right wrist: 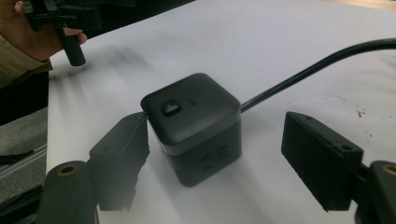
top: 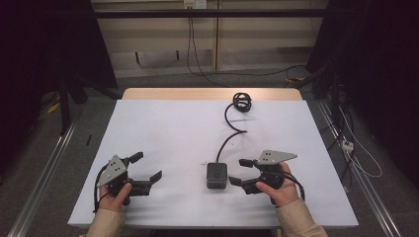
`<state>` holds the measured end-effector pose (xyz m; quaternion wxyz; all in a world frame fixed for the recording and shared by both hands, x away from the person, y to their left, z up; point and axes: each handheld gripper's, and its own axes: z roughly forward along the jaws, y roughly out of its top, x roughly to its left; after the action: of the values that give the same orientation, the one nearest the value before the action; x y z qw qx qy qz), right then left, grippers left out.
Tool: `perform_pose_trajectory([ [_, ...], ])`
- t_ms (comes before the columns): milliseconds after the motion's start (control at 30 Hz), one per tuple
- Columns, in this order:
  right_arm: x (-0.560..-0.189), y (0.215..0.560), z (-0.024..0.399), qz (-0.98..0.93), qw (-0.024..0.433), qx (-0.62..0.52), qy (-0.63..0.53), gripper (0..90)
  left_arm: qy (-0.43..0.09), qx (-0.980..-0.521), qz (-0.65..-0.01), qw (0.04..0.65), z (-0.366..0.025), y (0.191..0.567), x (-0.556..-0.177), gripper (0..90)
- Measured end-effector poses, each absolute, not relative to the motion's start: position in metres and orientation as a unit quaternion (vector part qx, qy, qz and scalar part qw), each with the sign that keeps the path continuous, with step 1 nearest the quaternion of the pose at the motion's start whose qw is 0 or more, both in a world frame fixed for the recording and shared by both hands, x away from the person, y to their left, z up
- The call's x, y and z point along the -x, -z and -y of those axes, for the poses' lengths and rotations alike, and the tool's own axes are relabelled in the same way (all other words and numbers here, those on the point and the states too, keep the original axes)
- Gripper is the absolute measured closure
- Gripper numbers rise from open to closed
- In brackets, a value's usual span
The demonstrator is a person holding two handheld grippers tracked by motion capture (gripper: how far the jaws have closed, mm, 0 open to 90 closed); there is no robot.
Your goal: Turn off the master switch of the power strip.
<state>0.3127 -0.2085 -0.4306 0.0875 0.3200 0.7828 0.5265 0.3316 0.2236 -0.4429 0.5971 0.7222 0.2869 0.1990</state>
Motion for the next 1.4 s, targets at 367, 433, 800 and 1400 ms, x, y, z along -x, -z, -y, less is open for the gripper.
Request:
perform_pose_trajectory([
  [367,-0.309,0.436,0.223,-0.784,0.095,-0.326,-0.519,21.9,-0.199,-0.724,-0.287,0.596,-0.224,0.443,-0.332,3.5],
  [433,-0.308,0.436,0.226,-0.784,0.094,-0.328,-0.519,21.9,-0.198,-0.723,-0.287,0.596,-0.223,0.443,-0.332,3.5],
  [800,-0.305,0.438,0.244,-0.777,0.102,-0.337,-0.521,21.9,-0.198,-0.725,-0.287,0.594,-0.223,0.444,-0.332,3.5],
  [1400,-0.297,0.445,0.263,-0.78,0.114,-0.341,-0.513,21.3,-0.198,-0.724,-0.289,0.594,-0.223,0.444,-0.332,3.5],
])
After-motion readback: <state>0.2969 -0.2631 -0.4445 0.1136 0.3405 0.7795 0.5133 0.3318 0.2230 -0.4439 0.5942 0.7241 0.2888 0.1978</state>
